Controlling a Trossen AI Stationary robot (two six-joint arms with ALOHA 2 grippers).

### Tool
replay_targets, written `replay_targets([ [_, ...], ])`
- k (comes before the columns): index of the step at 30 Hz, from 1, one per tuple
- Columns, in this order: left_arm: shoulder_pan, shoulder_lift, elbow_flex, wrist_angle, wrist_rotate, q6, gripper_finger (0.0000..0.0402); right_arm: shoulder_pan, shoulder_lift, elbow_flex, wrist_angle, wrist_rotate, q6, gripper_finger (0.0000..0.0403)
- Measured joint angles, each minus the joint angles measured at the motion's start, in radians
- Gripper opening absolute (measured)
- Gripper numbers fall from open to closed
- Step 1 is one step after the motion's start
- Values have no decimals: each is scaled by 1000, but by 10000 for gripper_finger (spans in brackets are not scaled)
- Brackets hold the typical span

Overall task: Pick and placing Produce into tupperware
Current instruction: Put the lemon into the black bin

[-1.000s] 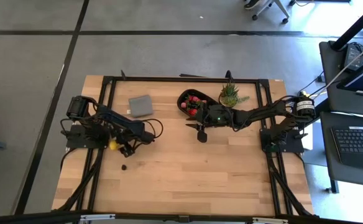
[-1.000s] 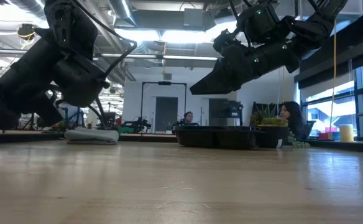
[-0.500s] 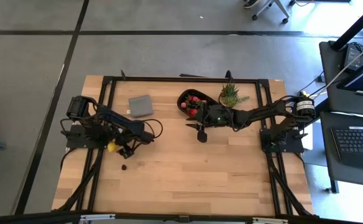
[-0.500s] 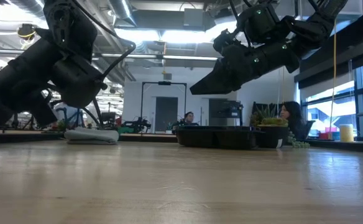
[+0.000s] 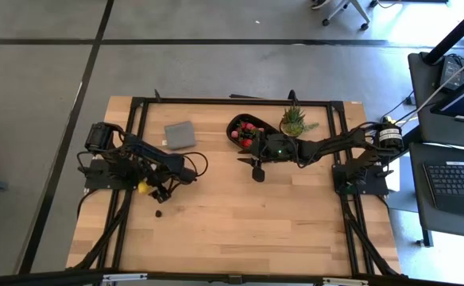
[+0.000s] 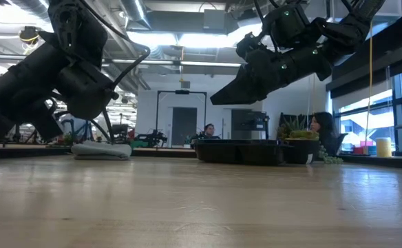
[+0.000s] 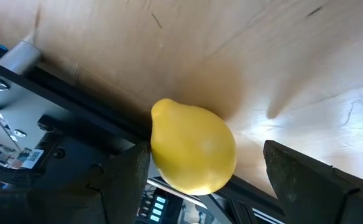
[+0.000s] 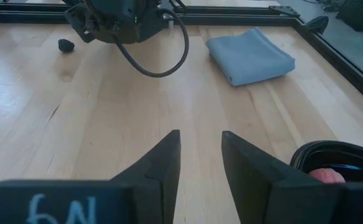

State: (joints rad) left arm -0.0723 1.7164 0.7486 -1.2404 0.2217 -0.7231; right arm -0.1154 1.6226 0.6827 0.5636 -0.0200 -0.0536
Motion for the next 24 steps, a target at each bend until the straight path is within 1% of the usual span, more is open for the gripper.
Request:
replay_targets([
  [8,0,0,-1,-1,7,0,301,0,0,0,0,0,0,120],
  [20,0,0,-4,-4,9,0,285,0,0,0,-9,0,0,120],
  [24,0,0,-34,34,14,0,284,0,0,0,-9,0,0,120],
])
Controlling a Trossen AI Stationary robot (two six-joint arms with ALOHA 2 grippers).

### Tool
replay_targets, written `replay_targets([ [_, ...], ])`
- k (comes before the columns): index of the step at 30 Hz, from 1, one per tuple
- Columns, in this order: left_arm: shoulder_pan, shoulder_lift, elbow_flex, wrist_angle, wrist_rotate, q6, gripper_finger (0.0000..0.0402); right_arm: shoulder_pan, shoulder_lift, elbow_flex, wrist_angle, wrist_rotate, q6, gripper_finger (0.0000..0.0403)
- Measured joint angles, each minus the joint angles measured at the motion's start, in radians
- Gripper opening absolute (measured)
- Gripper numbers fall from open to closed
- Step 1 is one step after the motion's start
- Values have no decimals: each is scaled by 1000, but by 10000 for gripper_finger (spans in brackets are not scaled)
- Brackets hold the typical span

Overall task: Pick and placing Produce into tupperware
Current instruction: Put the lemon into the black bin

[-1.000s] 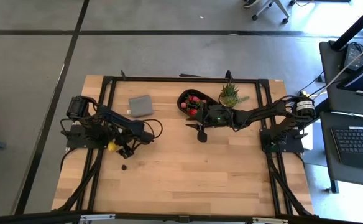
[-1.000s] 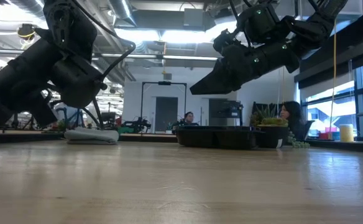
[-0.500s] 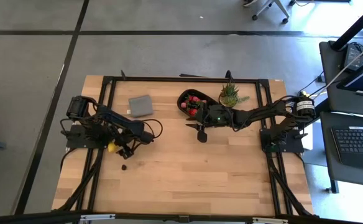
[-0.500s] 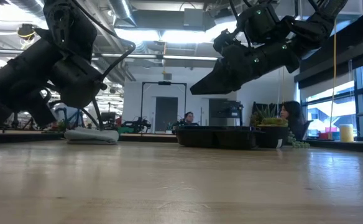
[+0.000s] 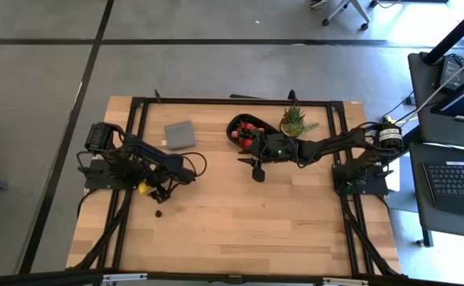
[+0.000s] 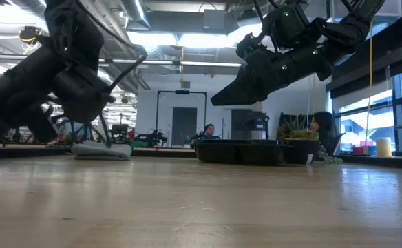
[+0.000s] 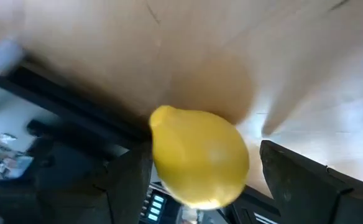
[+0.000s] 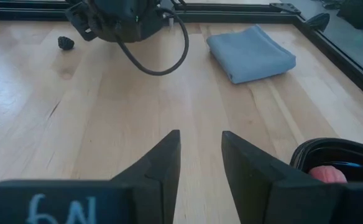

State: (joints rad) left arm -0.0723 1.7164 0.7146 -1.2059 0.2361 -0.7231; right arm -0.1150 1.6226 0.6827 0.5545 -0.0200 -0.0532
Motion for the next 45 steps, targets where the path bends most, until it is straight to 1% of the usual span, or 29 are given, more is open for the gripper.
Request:
replay_targets([
  [5,1,-3,-62,68,68,5,271,0,0,0,-3,0,0,120],
  [14,2,-1,-63,68,40,3,229,-1,0,0,-3,0,0,120],
  [20,2,-1,-63,70,28,3,209,-1,0,0,-2,0,0,120],
  [23,2,-1,-63,70,28,3,208,-1,0,0,-2,0,-1,120],
  [30,2,0,-64,73,23,18,228,-1,0,0,-2,0,-2,120],
  [37,2,0,-64,78,22,32,200,-1,0,0,-2,0,-3,120],
  [40,2,0,-64,79,20,43,200,0,0,0,-2,0,-3,120],
  [45,2,1,-57,80,18,55,213,-1,0,0,-1,0,-3,120],
])
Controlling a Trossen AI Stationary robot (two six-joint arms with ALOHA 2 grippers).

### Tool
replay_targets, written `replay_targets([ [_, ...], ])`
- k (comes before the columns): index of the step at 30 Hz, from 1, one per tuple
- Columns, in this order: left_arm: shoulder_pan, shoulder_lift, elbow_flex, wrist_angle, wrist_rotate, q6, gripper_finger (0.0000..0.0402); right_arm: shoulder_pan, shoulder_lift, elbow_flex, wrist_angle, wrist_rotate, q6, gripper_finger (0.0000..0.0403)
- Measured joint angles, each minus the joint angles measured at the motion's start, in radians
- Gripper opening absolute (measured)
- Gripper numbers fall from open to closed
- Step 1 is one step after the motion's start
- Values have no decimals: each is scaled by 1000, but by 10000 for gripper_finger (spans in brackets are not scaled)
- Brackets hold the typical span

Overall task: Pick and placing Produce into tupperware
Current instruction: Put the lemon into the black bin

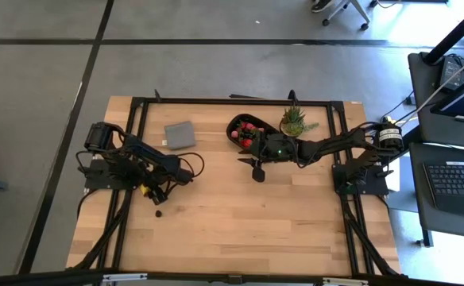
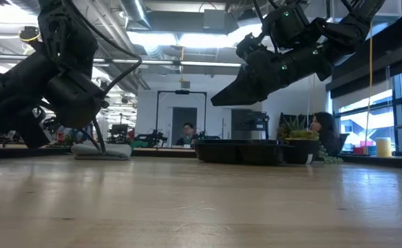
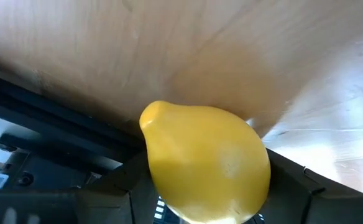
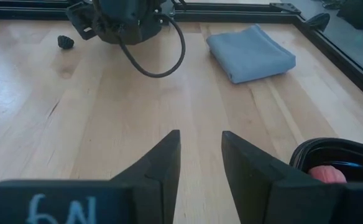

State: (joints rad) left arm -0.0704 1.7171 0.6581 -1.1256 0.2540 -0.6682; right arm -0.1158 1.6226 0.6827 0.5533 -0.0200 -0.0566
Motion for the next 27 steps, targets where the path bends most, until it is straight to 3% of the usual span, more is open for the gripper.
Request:
replay_targets([
  [7,12,2,66,4,-27,97,200,0,0,0,5,0,0,120],
  [13,70,2,156,51,17,210,205,0,0,0,5,0,16,120],
  [16,109,2,213,95,61,296,209,0,0,0,1,0,136,120],
  [19,146,2,267,160,83,383,202,-1,0,0,-27,-7,394,120],
  [22,181,2,316,226,91,464,199,-17,0,0,-101,-108,549,120],
  [27,221,2,379,333,96,583,203,-32,0,0,-189,-297,649,120],
])
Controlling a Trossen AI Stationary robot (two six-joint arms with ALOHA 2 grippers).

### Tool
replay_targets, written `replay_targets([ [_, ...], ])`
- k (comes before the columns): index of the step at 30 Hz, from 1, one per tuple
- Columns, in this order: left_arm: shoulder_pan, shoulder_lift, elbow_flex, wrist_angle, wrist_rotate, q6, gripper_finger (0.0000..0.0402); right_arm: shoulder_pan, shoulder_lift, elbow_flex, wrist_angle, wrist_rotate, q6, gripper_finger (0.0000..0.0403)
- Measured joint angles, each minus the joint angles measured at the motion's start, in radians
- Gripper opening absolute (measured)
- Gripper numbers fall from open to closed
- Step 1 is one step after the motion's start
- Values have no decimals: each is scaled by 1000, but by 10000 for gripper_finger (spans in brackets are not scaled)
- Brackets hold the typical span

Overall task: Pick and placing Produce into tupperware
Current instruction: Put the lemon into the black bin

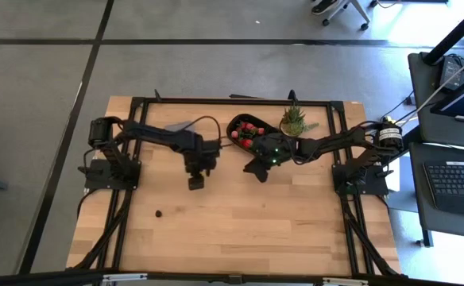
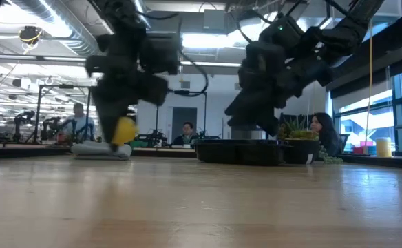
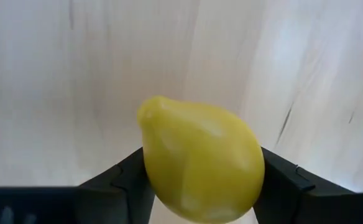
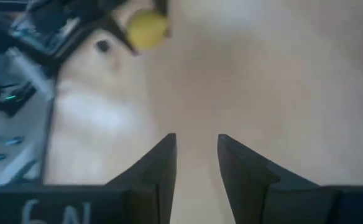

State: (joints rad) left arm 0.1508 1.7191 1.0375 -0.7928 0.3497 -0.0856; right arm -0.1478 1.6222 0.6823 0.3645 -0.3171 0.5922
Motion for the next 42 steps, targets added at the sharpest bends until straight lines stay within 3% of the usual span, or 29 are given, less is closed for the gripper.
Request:
replay_targets([
  [3,13,0,26,64,1,64,210,1,0,0,5,-50,8,120],
  [12,30,-2,70,207,1,202,199,-5,0,0,11,-31,82,120],
  [17,31,-2,71,314,0,255,211,-24,0,0,11,-12,75,120],
  [24,31,-2,71,429,-1,310,197,-40,0,13,19,-40,-12,120],
  [30,31,-2,71,445,-1,329,212,-40,0,64,13,-78,-26,120],
  [36,31,-2,71,442,-1,332,196,-40,0,101,-10,-98,48,120],
  [42,30,-2,71,435,-1,333,208,-44,0,102,-42,-98,-23,124],
])
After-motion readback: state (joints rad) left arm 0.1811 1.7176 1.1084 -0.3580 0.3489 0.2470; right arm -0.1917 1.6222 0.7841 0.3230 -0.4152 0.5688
